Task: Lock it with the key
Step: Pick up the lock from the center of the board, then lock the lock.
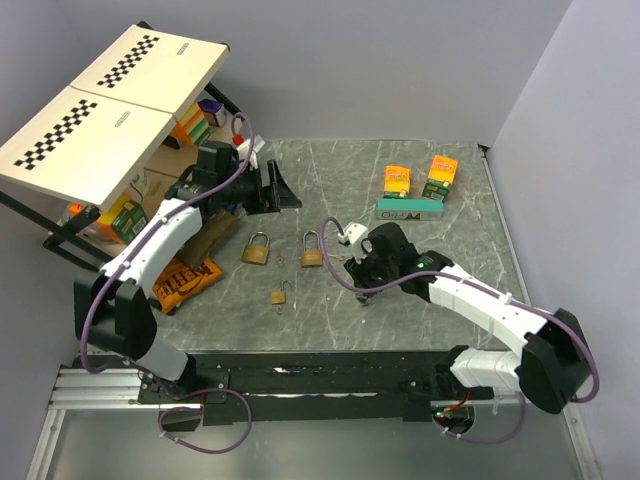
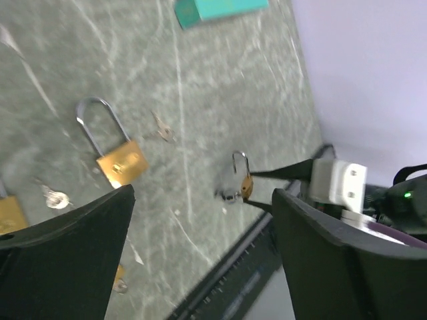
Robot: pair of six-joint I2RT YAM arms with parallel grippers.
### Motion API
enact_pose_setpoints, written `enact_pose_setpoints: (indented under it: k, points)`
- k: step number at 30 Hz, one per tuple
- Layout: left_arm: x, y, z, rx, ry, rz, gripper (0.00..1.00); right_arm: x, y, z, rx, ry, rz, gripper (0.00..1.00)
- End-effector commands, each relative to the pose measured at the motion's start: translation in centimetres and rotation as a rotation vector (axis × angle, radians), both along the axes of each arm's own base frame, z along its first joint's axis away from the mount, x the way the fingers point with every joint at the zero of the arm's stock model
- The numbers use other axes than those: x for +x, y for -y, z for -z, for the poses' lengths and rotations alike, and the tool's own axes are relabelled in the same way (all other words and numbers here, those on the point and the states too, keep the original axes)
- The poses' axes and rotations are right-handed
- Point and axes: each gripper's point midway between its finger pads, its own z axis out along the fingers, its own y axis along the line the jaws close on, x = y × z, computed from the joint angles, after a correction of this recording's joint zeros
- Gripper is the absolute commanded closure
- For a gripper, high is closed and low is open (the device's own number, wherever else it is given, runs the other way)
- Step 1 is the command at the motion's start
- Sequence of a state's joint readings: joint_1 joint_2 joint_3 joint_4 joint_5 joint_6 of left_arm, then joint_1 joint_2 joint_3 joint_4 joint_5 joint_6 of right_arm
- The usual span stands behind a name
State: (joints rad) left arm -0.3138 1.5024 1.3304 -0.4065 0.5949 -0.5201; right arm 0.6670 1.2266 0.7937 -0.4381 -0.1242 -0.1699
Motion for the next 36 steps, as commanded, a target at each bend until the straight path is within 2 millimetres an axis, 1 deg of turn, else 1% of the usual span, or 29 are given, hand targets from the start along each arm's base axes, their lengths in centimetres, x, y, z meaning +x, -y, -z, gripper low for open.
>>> enact_pose_setpoints:
  k: [1, 5, 6, 7, 8, 9, 10, 12, 14, 17, 19, 20, 22, 23, 25, 26, 27, 29, 30, 31, 32, 34, 36]
  points:
    - [-1.6, 2.2, 0.6, -0.112, -0.106, 0.124, 0.14, 1.1, -1.4, -3.7, 0.072, 0.181, -0.153, 1.0]
    - [-2.4, 4.3, 1.0, -0.135, -0.134, 0.195, 0.18, 0.8, -1.6, -5.0, 0.082, 0.245, -0.225, 1.0]
    - [-3.0, 5.4, 1.4, -0.128, -0.142, 0.232, 0.18, 0.8, -1.6, -5.2, 0.084, 0.253, -0.237, 1.0]
    - [-3.3, 6.1, 1.2, -0.124, -0.137, 0.256, 0.18, 0.4, -1.9, -5.4, 0.089, 0.263, -0.279, 1.0]
    - [-3.7, 6.6, 1.8, -0.105, -0.145, 0.274, 0.19, 0.1, -1.9, -5.6, 0.093, 0.271, -0.302, 1.0]
    - [-4.6, 7.9, 2.6, -0.085, -0.164, 0.31, 0.19, 0.0, -1.9, -5.8, 0.089, 0.285, -0.332, 1.0]
    - [-4.8, 8.5, 2.7, -0.075, -0.161, 0.325, 0.2, -0.3, -2.1, -5.9, 0.096, 0.289, -0.353, 1.0]
    - [-5.8, 9.9, 3.6, -0.061, -0.187, 0.368, 0.22, -0.6, -2.2, -6.1, 0.092, 0.304, -0.392, 1.0]
    - [-6.7, 11.0, 3.6, -0.066, -0.189, 0.404, 0.24, -0.9, -2.4, -6.5, 0.102, 0.311, -0.415, 1.0]
    - [-7.3, 11.9, 3.1, -0.087, -0.136, 0.463, 0.26, -1.6, -2.6, -7.3, 0.122, 0.305, -0.45, 1.0]
    - [-7.4, 12.0, 2.7, -0.102, -0.07, 0.493, 0.28, -2.5, -3.0, -7.8, 0.152, 0.294, -0.493, 1.0]
    - [-7.9, 11.9, 2.3, -0.117, -0.048, 0.521, 0.28, -2.8, -3.0, -7.9, 0.161, 0.291, -0.506, 1.0]
    - [-8.2, 11.8, 2.3, -0.13, -0.001, 0.555, 0.28, -3.4, -3.0, -8.1, 0.171, 0.29, -0.525, 1.0]
    - [-8.5, 11.7, 1.9, -0.142, 0.021, 0.574, 0.29, -3.7, -3.1, -8.1, 0.18, 0.284, -0.541, 1.0]
    - [-9.3, 11.5, 2.0, -0.161, 0.06, 0.623, 0.3, -4.1, -3.0, -8.4, 0.19, 0.288, -0.553, 1.0]
    - [-9.6, 11.4, 1.6, -0.168, 0.085, 0.64, 0.31, -4.4, -3.2, -8.6, 0.202, 0.288, -0.572, 1.0]
    - [-10.4, 11.3, 1.7, -0.183, 0.088, 0.676, 0.31, -4.8, -3.2, -8.7, 0.209, 0.281, -0.584, 1.0]
    - [-10.9, 11.0, 1.4, -0.189, 0.182, 0.741, 0.34, -5.5, -3.4, -9.1, 0.231, 0.279, -0.621, 1.0]
    - [-11.5, 10.7, 1.7, -0.185, 0.212, 0.772, 0.34, -5.8, -3.4, -9.3, 0.239, 0.282, -0.634, 1.0]
    - [-11.5, 10.4, 2.1, -0.161, 0.298, 0.808, 0.33, -6.1, -3.4, -9.4, 0.244, 0.28, -0.642, 1.0]
    - [-11.9, 9.8, 2.2, -0.151, 0.343, 0.828, 0.33, -6.3, -3.4, -9.5, 0.249, 0.281, -0.654, 1.0]
    - [-12.0, 9.3, 2.3, -0.127, 0.491, 0.887, 0.33, -6.8, -3.4, -9.5, 0.259, 0.267, -0.673, 1.0]
    - [-12.4, 8.9, 2.2, -0.117, 0.544, 0.911, 0.33, -7.0, -3.4, -9.5, 0.257, 0.267, -0.685, 1.0]
